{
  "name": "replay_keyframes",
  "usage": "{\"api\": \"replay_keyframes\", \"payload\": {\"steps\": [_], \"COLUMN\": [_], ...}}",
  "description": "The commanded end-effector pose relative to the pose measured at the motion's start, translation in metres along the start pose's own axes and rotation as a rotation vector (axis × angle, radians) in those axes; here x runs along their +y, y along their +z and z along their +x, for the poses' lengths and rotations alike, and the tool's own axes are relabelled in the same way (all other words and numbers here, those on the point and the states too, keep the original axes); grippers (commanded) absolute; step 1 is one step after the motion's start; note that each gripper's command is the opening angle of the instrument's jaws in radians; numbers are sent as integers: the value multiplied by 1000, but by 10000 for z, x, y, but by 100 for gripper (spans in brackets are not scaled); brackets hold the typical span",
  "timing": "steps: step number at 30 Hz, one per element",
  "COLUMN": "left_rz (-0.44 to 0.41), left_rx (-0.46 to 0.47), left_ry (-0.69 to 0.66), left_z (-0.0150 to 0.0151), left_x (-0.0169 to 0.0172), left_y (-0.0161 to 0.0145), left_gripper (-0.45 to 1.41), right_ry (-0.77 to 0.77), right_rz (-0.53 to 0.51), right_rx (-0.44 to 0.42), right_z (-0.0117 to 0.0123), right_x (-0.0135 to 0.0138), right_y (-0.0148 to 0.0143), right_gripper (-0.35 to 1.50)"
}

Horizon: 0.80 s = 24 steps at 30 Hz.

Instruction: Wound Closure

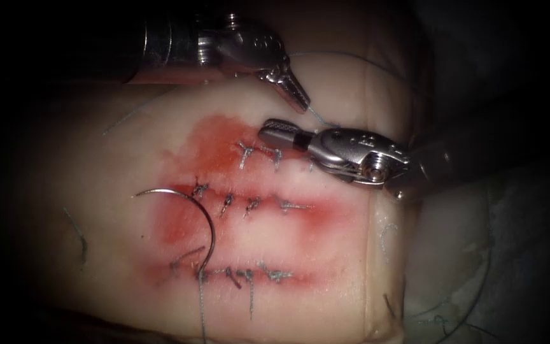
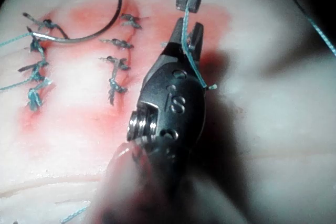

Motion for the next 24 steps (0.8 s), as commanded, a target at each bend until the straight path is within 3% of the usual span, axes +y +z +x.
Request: {"api": "replay_keyframes", "payload": {"steps": [1, 3, 6, 7, 8, 11, 13, 15, 18, 21, 24], "left_rz": [-4, -4, -5, -5, -6, -6, 0, 1, 0, 38, 95], "left_rx": [-1, -1, -2, -2, -3, 3, 13, 19, 22, 39, 79], "left_ry": [3, 3, 2, 1, -1, -3, 8, -1, -5, -33, -68], "left_z": [-5, -5, -5, -5, -4, 1, 6, 10, 11, 21, 40], "left_x": [9, 9, 9, 9, 10, 14, 16, 16, 13, 1, -17], "left_y": [1, 1, 1, 0, -3, -15, -25, -28, -28, -28, -28], "left_gripper": [-45, -45, -45, -45, -45, -45, -45, -45, -45, -45, -45], "right_ry": [-1, -1, -1, -7, -39, -74, -59, -40, -26, -3, 10], "right_rz": [-2, -3, -4, -4, 19, 56, 87, 111, 112, 165, 214], "right_rx": [-2, -2, -2, -2, -9, -51, -109, -152, -151, -143, -149], "right_z": [3, 3, 2, 2, -2, -17, -33, -48, -58, -73, -80], "right_x": [2, 2, 2, 2, 1, -2, -4, -7, -11, -22, -33], "right_y": [8, 8, 8, 7, 7, -7, -31, -68, -111, -146, -160], "right_gripper": [-16, -35, -35, -13, 69, 125, 140, 141, 141, 140, 140]}}
